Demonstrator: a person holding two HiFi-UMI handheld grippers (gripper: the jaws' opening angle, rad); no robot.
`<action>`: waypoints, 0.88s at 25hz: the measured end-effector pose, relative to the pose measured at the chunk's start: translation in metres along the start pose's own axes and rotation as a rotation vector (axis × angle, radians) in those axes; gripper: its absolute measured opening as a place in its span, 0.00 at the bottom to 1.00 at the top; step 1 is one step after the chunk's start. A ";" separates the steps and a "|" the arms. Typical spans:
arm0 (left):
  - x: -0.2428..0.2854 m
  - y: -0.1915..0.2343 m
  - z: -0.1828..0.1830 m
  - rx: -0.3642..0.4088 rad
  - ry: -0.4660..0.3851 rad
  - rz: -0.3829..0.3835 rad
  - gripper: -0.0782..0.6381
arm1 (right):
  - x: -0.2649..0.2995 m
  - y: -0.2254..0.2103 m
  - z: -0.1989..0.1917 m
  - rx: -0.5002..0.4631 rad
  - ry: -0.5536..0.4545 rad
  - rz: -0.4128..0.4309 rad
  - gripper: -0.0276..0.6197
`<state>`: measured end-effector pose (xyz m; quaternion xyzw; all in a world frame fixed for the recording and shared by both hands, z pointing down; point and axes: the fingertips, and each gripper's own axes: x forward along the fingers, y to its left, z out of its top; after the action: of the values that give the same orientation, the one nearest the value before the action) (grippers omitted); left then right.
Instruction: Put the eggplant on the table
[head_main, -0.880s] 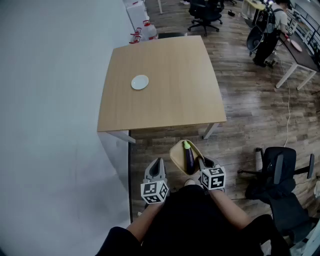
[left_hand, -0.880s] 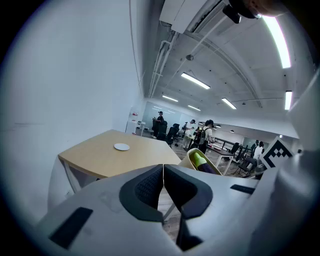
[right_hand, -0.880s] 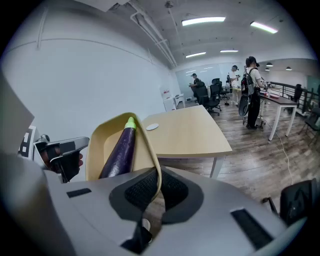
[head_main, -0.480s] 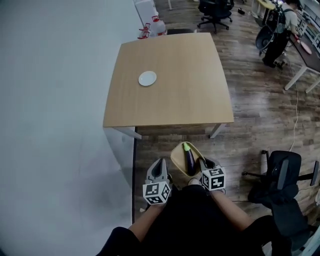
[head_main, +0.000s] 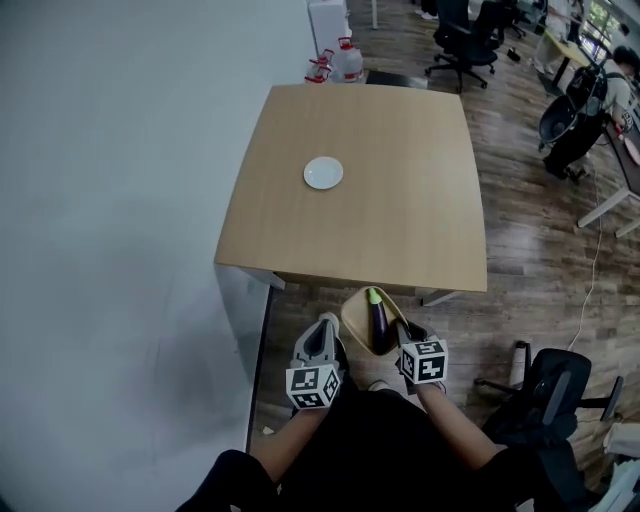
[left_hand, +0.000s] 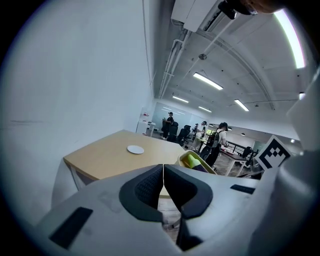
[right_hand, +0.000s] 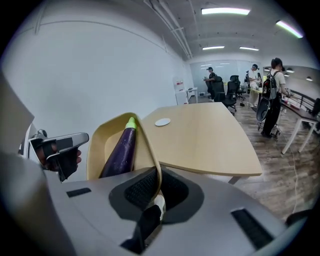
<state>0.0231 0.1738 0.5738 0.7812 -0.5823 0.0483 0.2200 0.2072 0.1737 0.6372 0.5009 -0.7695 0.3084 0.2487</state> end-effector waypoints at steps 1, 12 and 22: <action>0.009 0.007 0.005 0.000 0.002 -0.002 0.13 | 0.011 0.001 0.010 0.006 0.005 0.001 0.16; 0.108 0.088 0.050 -0.034 0.057 -0.037 0.13 | 0.140 0.012 0.080 -0.004 0.142 -0.065 0.16; 0.174 0.147 0.075 -0.046 0.105 -0.064 0.13 | 0.224 0.012 0.105 0.017 0.241 -0.122 0.16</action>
<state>-0.0724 -0.0438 0.6068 0.7905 -0.5457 0.0690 0.2695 0.1044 -0.0372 0.7173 0.5082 -0.6994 0.3572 0.3535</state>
